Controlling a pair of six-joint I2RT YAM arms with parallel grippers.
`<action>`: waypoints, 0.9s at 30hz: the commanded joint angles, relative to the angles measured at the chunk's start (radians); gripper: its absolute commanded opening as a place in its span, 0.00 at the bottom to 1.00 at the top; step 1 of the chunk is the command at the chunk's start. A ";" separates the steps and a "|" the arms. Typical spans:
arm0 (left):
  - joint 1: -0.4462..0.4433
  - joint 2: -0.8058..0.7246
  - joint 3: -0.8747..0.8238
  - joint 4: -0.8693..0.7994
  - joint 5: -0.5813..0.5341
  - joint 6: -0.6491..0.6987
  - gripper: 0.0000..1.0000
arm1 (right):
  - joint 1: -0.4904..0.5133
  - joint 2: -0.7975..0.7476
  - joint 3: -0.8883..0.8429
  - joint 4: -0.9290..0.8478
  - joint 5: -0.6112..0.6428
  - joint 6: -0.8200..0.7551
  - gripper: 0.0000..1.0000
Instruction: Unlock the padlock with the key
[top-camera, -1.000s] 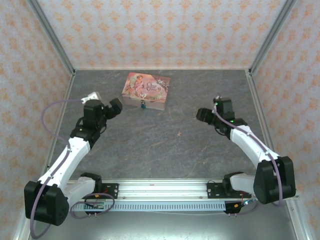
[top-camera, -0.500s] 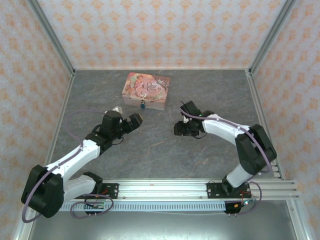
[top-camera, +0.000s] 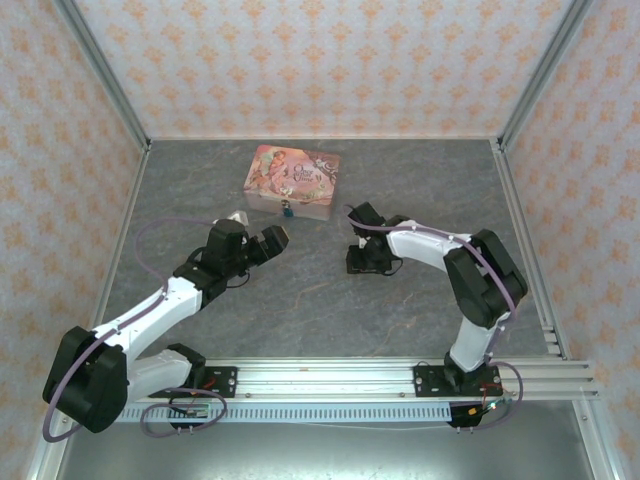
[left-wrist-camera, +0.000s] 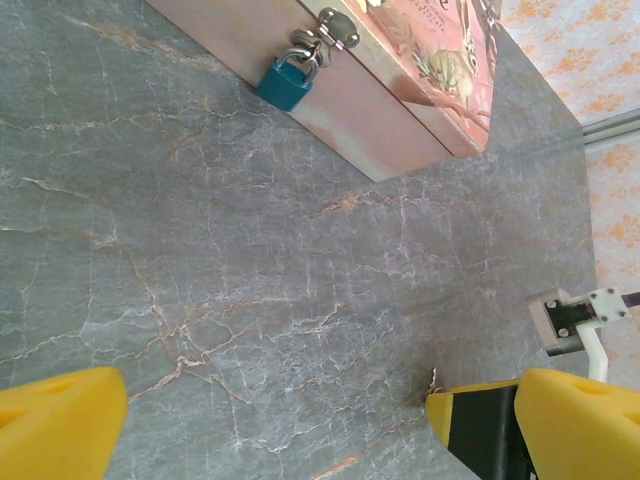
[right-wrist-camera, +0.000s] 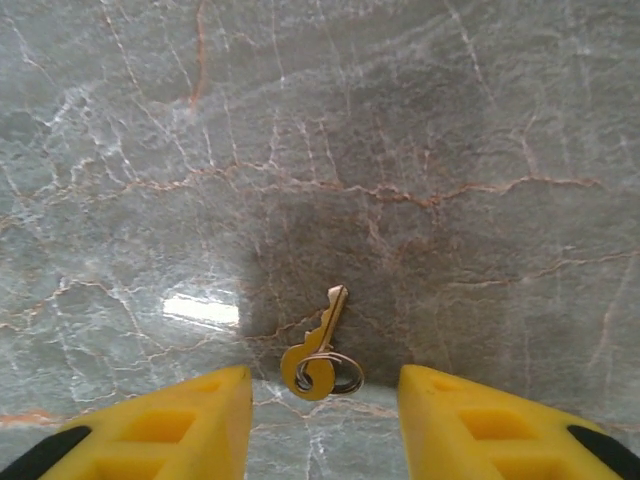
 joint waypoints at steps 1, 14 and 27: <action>-0.009 -0.001 0.027 -0.030 -0.032 -0.001 1.00 | 0.008 0.020 0.020 -0.046 0.021 -0.007 0.39; -0.009 0.004 0.039 -0.055 -0.043 0.002 1.00 | 0.017 0.055 0.016 -0.027 0.027 0.001 0.19; -0.009 -0.023 0.065 -0.057 -0.023 -0.019 1.00 | 0.017 -0.102 -0.057 0.075 0.029 -0.006 0.00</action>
